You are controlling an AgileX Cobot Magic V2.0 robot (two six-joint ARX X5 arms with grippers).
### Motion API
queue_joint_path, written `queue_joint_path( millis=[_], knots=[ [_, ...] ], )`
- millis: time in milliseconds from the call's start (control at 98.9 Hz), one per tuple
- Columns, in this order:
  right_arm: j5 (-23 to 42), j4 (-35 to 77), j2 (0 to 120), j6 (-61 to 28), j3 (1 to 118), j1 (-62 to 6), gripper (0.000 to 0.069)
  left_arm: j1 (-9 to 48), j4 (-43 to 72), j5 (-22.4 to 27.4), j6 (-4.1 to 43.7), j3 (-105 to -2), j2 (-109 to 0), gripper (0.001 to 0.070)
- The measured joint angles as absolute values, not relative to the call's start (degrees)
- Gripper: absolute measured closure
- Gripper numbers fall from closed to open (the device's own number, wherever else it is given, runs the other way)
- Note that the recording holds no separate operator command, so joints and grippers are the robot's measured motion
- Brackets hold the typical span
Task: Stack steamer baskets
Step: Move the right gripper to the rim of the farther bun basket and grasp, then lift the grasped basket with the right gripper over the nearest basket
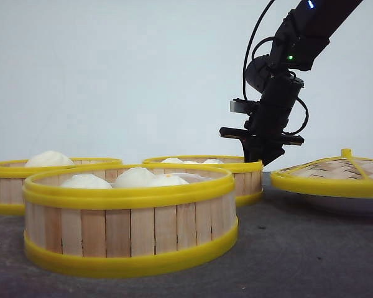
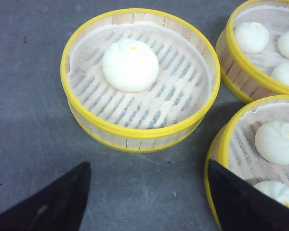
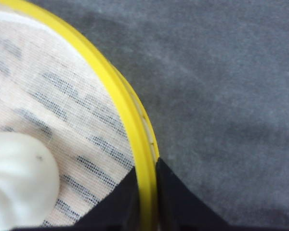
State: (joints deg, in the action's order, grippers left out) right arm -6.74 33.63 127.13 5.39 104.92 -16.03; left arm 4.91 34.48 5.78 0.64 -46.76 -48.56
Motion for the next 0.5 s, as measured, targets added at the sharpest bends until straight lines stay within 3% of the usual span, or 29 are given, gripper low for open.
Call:
queue_joint_path(
  millis=[202,495],
  knots=[
    [-7.77,35.31,127.7,6.22,107.02,-15.94,0.0668,4.91,34.48,5.78,0.64,-46.76,-48.56,0.0241],
    [-9.72,46.41,128.2,5.78,121.56,-15.92,0.0668,4.91,34.5,5.78,0.62,-46.76,-48.56,0.0241]
  ],
)
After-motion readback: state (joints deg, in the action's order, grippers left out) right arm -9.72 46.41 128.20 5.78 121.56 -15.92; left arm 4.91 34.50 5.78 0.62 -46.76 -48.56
